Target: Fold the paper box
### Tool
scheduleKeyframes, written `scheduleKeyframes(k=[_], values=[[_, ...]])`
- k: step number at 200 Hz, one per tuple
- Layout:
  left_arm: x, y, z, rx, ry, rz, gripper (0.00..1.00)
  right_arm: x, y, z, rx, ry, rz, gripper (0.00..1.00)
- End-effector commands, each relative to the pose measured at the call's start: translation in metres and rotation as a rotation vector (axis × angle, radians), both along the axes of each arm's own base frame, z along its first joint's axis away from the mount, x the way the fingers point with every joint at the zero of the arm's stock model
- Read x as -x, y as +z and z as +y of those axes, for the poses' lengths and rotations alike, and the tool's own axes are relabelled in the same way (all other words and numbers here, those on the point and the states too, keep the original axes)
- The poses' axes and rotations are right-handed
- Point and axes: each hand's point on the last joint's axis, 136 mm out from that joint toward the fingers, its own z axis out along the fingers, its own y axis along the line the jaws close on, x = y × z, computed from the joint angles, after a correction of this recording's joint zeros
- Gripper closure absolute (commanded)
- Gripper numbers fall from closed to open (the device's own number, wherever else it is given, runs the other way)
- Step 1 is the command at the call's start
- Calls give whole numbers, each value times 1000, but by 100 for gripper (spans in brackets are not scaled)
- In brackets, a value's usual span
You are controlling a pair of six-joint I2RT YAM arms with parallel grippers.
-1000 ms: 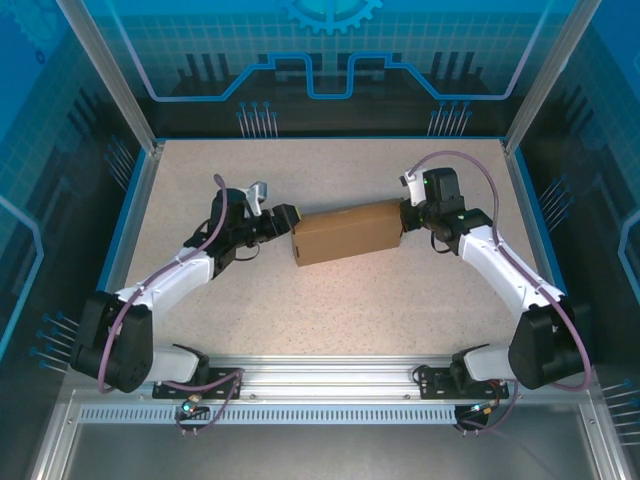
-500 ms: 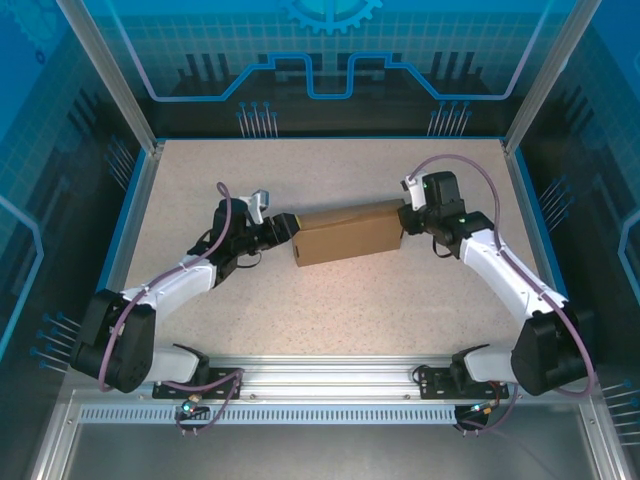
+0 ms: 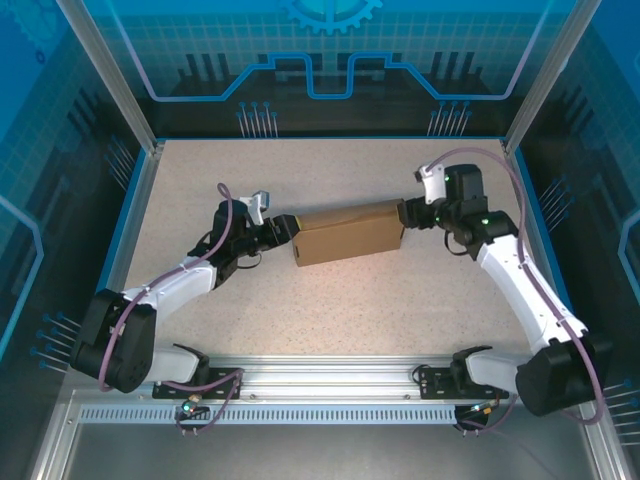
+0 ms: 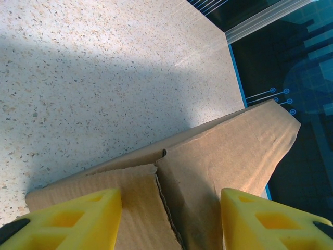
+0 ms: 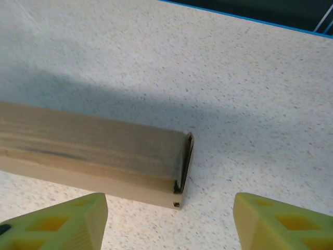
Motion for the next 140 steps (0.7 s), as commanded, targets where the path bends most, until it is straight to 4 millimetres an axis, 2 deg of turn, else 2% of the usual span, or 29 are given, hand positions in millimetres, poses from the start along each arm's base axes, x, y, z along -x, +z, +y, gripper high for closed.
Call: scheduleKeyframes(k=[1,27,48,62,79,123,140], values=[[17,-38,4,-74,-4,107,47,-13,-3,5,-180,47,83,32],[15,-36,4,-80,-8,101,46,-33,-13,2,-336,46,153,26],[16,-36,4,-81,-7,102,46,-44,-23,8,-407,62,188,26],[16,-36,4,-78,-6,102,46,-48,-36,9,-422,60,230,30],[16,-38,5,-78,-4,102,46,-44,-53,8,-420,44,277,36],[13,-41,1,-67,-14,101,46,-19,-98,0,-389,-15,350,53],[14,-40,-3,-43,-28,111,46,-13,-104,-2,-384,-22,357,55]])
